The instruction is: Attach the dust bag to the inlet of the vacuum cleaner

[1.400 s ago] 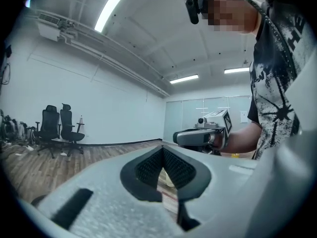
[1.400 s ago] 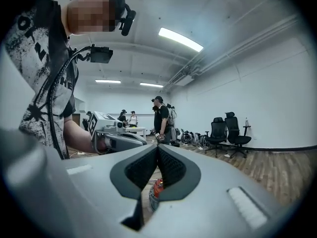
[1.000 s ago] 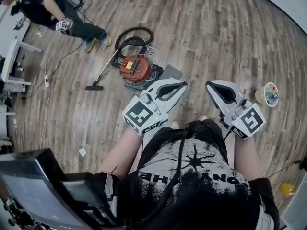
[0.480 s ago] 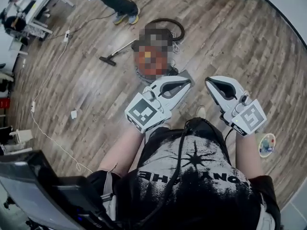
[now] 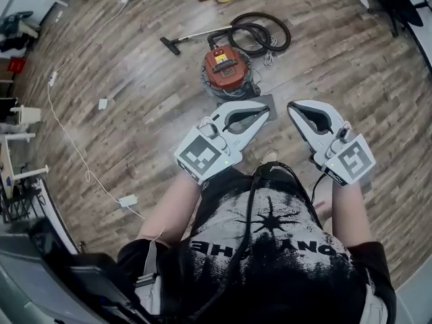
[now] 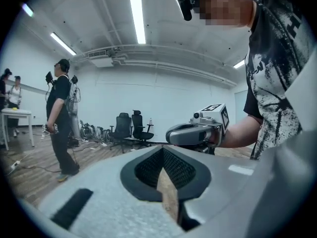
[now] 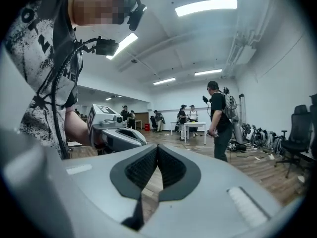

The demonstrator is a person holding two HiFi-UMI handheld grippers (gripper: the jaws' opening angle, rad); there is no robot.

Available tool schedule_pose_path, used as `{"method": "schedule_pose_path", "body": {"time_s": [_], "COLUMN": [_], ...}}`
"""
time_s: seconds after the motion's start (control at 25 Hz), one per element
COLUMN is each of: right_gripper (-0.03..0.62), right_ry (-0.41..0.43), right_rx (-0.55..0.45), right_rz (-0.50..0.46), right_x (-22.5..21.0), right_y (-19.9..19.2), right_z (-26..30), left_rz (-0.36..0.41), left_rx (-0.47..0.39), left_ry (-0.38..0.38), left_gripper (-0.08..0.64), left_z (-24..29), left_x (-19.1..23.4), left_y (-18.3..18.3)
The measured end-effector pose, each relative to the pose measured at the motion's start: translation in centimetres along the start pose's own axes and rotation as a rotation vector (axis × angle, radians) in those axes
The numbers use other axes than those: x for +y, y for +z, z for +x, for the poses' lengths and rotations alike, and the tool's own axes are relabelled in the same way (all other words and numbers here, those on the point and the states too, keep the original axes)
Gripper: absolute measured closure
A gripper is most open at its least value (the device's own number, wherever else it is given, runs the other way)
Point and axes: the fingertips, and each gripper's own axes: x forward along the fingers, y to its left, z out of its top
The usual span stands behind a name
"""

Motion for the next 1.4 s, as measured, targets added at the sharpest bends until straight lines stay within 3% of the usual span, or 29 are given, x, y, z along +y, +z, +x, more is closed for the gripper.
{"method": "schedule_pose_path", "body": {"time_s": [0.16,0.28,0.6,0.8,1.04,1.16,1.24,1.4], "right_gripper": [0.588,0.588,0.588,0.587,0.586,0.586,0.587,0.586], "right_ry": [0.095,0.138,0.088,0.077,0.151,0.195,0.217,0.229], "right_rx": [0.01,0.039,0.093,0.14,0.178,0.203,0.224,0.357], "right_rz": [-0.028,-0.057,-0.079,-0.106,-0.063,-0.071,-0.099,-0.144], "right_x": [0.4,0.8,1.3,0.2,-1.7,-2.9,-3.5,-5.2], "right_y": [-0.1,-0.7,0.4,-0.3,-4.8,-8.5,-11.5,-20.2], "right_z": [2.9,5.4,10.8,12.6,11.1,10.7,10.7,11.8], "left_rz": [-0.014,-0.018,-0.039,-0.014,-0.054,-0.111,-0.136,-0.133], "left_rx": [0.008,0.006,-0.048,-0.022,0.017,0.024,0.038,0.05], "left_ry": [0.101,0.133,0.082,0.058,0.144,0.183,0.187,0.18], "left_gripper": [0.563,0.563,0.563,0.563,0.563,0.563,0.563,0.563], "left_z": [-1.9,-3.3,-7.0,-7.0,-4.5,-2.8,-1.8,0.4], "left_x": [2.0,3.7,7.6,10.1,10.1,9.8,9.7,11.4], "left_y": [-0.5,-1.1,-0.5,-0.5,-2.2,-4.0,-5.8,-10.1]}}
